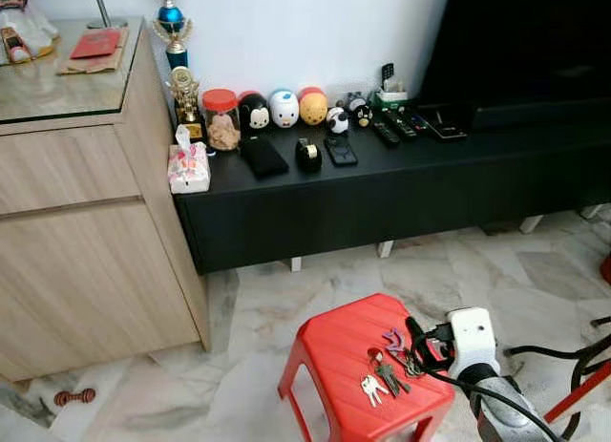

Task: Hang keys on a hook

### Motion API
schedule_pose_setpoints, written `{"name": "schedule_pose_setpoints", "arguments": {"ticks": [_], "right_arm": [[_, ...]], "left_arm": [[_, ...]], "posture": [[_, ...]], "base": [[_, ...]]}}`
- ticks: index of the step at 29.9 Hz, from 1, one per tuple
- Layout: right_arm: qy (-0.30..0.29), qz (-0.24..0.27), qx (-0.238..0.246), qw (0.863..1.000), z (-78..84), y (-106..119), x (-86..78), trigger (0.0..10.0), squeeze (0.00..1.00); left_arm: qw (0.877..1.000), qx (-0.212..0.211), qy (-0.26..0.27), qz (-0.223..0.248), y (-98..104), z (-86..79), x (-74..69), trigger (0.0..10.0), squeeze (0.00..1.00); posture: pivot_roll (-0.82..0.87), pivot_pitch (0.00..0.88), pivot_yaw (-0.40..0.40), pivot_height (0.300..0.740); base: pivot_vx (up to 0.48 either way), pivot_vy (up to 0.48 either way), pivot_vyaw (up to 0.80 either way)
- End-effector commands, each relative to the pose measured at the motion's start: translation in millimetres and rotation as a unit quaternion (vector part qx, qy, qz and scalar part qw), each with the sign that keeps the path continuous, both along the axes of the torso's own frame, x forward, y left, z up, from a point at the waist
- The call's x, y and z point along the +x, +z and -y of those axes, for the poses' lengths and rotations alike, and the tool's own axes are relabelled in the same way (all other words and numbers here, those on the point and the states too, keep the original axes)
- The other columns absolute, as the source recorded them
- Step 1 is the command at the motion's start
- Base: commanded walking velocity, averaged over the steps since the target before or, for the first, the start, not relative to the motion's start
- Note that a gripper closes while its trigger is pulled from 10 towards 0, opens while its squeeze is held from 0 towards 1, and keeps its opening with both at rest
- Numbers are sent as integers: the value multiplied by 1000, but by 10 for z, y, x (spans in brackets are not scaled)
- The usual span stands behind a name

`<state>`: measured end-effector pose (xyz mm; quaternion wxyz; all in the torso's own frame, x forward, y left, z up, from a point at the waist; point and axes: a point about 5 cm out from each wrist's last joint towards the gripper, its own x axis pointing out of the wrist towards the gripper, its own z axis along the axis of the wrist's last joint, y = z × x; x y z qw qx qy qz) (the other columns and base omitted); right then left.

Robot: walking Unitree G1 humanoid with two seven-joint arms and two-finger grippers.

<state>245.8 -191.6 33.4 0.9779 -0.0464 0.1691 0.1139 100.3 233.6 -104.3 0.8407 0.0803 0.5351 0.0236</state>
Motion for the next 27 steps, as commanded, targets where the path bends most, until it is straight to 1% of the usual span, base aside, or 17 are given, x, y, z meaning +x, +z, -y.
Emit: {"name": "schedule_pose_setpoints", "arguments": {"ticks": [1, 4, 5, 10, 13, 15, 20, 21, 23, 27], "right_arm": [[7, 23, 5, 1000, -4, 103, 41, 10000, 0], [-2, 59, 2, 998, -14, 199, 58, 10000, 0], [-1, 61, 6, 998, -25, 211, 56, 10000, 0], [3, 57, 10, 998, -61, 214, 39, 10000, 0], [7, 35, -2, 999, -74, 158, 31, 10000, 0], [11, 33, -6, 999, -79, 154, 36, 10000, 0], [24, 37, -4, 999, -109, 184, 49, 10000, 0], [24, 37, -4, 999, -109, 184, 49, 10000, 0], [30, 38, -3, 999, -137, 197, 55, 10000, 0], [32, 47, 2, 998, -163, 228, 70, 10000, 0]], "left_arm": [[1000, -4, 4, -4, -4, 2, -8, 10000, 0], [1000, -3, 5, -2, -3, 3, -3, 10000, 0], [1000, -3, 5, -2, -3, 3, -2, 10000, 0], [1000, -3, 5, -2, -3, 6, 0, 10000, 0], [1000, -2, 6, -2, -3, 7, 0, 10000, 0], [1000, -2, 6, -2, -4, 8, 0, 10000, 0], [1000, -3, 7, -2, -4, 10, 1, 10000, 0], [1000, -3, 7, -2, -4, 10, 1, 10000, 0], [1000, -3, 7, -2, -4, 10, 3, 10000, 0], [1000, -3, 7, -1, -3, 10, 5, 10000, 0]], "posture": [[61, 0, -70, 671], [62, 0, -71, 671], [62, 0, -72, 671], [63, 0, -73, 671], [64, 0, -74, 671], [63, 0, -74, 671], [62, 0, -75, 636], [62, 0, -75, 636], [63, 0, -75, 616], [61, 0, -74, 601]], "base": [[0, 0, 0], [0, 0, 0], [0, 0, 0], [0, 0, 0], [0, 0, 0], [0, 0, 0], [0, 0, 0], [0, 0, 0], [0, 0, 0], [0, 0, 0]]}}
